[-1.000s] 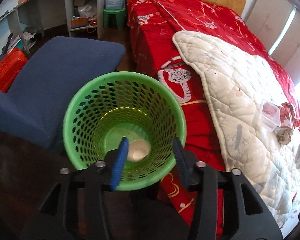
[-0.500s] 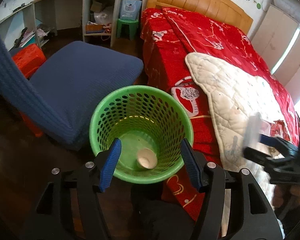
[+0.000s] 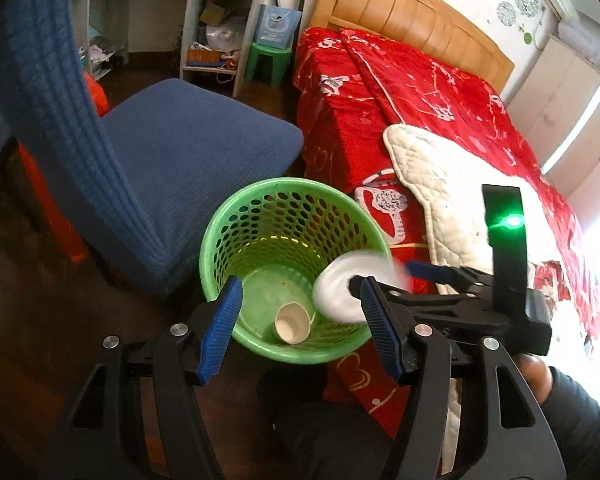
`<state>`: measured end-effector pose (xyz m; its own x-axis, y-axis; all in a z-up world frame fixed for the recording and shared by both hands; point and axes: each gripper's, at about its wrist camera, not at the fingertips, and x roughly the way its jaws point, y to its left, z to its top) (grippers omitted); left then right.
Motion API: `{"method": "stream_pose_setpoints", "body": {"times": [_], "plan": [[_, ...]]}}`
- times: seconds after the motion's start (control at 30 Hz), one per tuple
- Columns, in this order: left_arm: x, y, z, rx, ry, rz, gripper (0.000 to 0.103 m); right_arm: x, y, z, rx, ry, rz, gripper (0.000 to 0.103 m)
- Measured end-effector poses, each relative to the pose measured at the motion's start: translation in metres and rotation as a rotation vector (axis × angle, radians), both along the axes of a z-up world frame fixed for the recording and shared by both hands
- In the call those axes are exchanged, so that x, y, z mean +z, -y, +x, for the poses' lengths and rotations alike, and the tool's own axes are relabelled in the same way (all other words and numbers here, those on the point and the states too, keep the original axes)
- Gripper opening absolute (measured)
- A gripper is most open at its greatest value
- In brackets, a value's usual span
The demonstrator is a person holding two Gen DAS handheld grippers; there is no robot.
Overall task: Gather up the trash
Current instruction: 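Move the clear lid over the basket with the right tool and release it, then grasp the clear plastic box with the left tool while the right tool grasps the foil ball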
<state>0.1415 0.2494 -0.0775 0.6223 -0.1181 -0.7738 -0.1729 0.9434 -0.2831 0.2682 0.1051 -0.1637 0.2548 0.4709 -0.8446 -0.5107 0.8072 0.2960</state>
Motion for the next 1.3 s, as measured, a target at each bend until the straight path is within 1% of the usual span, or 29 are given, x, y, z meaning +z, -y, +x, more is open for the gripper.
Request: {"method": "stream_pose_setpoints", "body": {"times": [0.13, 0.27, 0.47, 0.67, 0.87, 1.0, 1.17, 1.3], "plan": [[-0.004, 0.000, -0.001, 0.000, -0.009, 0.000, 0.061, 0.004, -0.003, -0.004, -0.002, 0.004, 0.010, 0.095], [-0.002, 0.003, 0.003, -0.003, -0.008, -0.001, 0.061, 0.016, 0.016, -0.015, -0.016, 0.041, -0.013, 0.095], [-0.001, 0.022, 0.004, -0.037, -0.005, 0.008, 0.061, 0.037, 0.066, -0.032, -0.079, 0.100, -0.042, 0.095], [0.001, 0.050, 0.006, -0.084, -0.004, 0.003, 0.061, 0.057, 0.122, -0.054, -0.172, 0.144, -0.039, 0.095], [0.007, 0.093, 0.010, -0.180, 0.009, 0.010, 0.061, 0.072, 0.181, -0.076, -0.265, 0.199, -0.056, 0.095], [0.008, 0.118, 0.014, -0.238, 0.012, 0.007, 0.061, 0.080, 0.217, -0.084, -0.324, 0.210, -0.053, 0.095], [0.011, 0.155, 0.022, -0.335, 0.013, 0.008, 0.061, 0.086, 0.256, -0.093, -0.400, 0.222, -0.062, 0.095], [0.011, 0.186, 0.032, -0.415, 0.008, -0.016, 0.061, 0.089, 0.285, -0.100, -0.453, 0.223, -0.063, 0.094]]}}
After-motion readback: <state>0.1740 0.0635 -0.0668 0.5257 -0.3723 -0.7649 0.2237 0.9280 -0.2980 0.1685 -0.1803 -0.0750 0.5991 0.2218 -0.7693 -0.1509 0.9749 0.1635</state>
